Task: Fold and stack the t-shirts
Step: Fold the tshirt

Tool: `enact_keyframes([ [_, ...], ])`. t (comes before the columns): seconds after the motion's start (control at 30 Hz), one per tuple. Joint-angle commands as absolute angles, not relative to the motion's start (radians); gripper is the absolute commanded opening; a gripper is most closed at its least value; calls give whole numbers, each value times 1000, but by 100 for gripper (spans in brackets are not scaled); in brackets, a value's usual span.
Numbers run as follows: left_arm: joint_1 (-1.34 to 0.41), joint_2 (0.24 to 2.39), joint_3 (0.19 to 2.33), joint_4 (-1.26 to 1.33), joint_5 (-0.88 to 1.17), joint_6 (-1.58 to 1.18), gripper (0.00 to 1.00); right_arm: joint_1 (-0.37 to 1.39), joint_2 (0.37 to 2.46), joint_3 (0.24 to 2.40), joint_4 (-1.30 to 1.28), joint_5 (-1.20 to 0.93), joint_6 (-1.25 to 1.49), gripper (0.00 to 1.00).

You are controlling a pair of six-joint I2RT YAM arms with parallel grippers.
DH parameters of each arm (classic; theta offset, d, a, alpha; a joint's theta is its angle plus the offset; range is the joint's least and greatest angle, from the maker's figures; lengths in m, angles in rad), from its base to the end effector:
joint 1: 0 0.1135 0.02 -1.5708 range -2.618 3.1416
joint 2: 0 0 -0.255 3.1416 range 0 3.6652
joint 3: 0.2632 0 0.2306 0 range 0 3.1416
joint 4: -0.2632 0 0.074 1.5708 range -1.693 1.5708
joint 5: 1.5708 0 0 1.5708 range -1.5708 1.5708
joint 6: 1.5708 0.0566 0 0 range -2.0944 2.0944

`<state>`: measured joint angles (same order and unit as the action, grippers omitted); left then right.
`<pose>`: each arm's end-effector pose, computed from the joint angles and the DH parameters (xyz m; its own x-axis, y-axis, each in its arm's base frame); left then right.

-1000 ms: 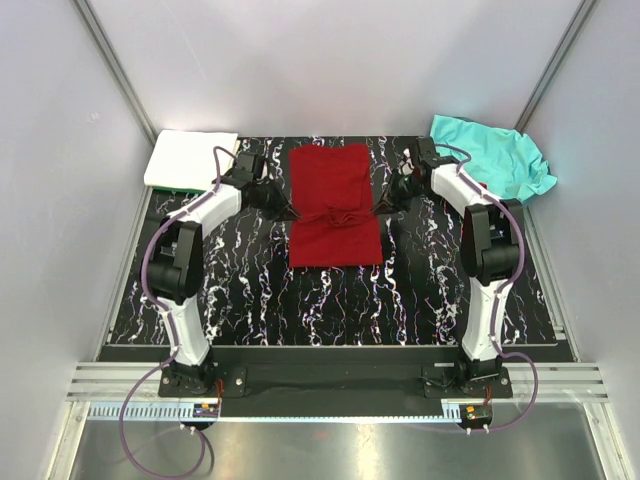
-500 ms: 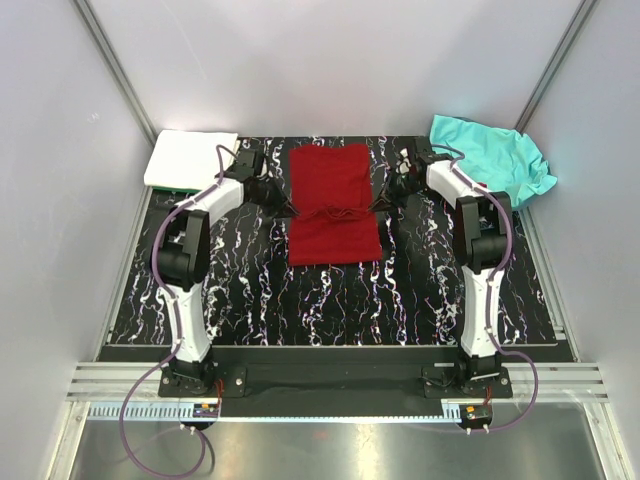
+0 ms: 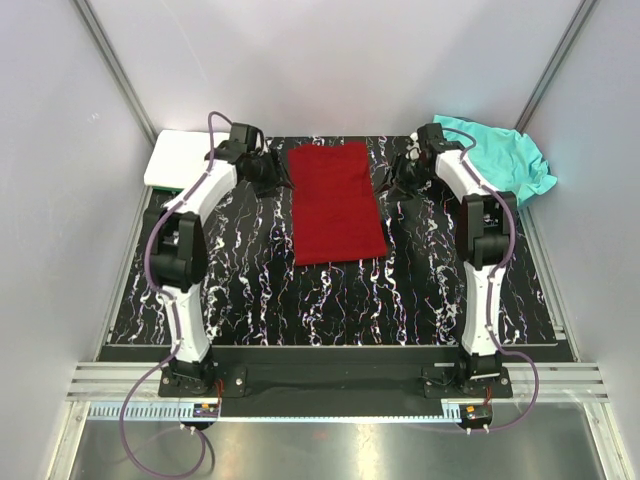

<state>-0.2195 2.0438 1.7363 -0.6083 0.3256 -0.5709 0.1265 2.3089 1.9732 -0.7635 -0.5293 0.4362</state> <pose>0.4297 -0.1144 0.2291 -0.8655 -0.3315 -0.3755 -0.0847 0.8357 -0.5426 0.4700 0.0886 0.1760 -0.9431 0.2477 -0.2217 0.0684 0.7973 0.5996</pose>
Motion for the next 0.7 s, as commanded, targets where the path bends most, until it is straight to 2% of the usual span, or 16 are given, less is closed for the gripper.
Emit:
enact_keyframes([
  [0.0, -244, 1878, 1582, -536, 374, -529, 54, 143, 2162, 1884, -798, -506, 379, 53],
  [0.2, -331, 1848, 1387, -362, 500, -597, 40, 218, 2069, 1675, -609, -589, 472, 46],
  [0.4, -385, 1809, 1338, -354, 505, -572, 40, 250, 1996, 1487, -557, -594, 436, 45],
  [0.47, -385, 1796, 1287, -322, 532, -589, 37, 248, 1993, 1451, -545, -642, 425, 41],
  [0.53, -383, 1801, 1261, -314, 529, -591, 33, 249, 2000, 1405, -519, -678, 420, 33],
  [0.57, -382, 1807, 1249, -321, 528, -591, 32, 249, 2003, 1390, -508, -693, 420, 21],
  [0.6, -374, 1818, 1227, -319, 535, -597, 31, 247, 2005, 1364, -499, -696, 419, 14],
  [0.67, -362, 1825, 1188, -324, 548, -604, 30, 241, 2011, 1338, -499, -686, 414, 7],
])
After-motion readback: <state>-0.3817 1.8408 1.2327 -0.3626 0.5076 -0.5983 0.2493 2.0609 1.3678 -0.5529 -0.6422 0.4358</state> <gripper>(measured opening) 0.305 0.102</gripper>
